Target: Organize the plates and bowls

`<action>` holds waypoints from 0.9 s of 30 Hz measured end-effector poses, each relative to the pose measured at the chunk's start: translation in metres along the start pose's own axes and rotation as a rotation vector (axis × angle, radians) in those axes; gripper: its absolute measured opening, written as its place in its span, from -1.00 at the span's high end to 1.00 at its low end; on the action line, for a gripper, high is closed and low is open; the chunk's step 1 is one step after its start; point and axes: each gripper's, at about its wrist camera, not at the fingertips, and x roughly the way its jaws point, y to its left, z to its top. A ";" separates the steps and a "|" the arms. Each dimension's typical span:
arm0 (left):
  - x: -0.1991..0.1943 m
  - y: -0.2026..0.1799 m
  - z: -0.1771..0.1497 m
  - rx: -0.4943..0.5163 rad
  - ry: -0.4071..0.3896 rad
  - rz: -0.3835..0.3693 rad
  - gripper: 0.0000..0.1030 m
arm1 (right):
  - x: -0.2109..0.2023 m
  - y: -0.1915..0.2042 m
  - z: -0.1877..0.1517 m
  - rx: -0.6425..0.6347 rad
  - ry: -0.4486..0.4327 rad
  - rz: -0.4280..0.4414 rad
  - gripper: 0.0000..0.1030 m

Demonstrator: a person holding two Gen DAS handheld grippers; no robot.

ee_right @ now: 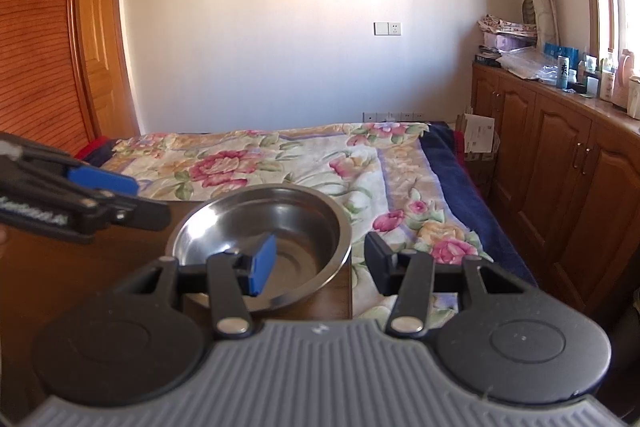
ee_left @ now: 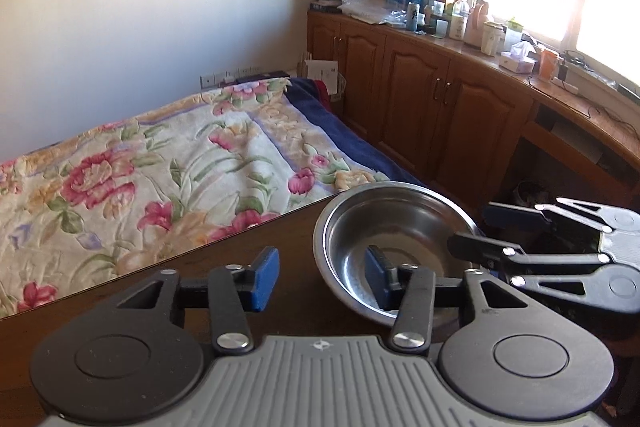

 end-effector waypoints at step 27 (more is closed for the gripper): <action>0.033 -0.001 0.005 -0.018 0.110 -0.006 0.68 | 0.012 -0.010 -0.002 0.076 0.072 0.079 0.19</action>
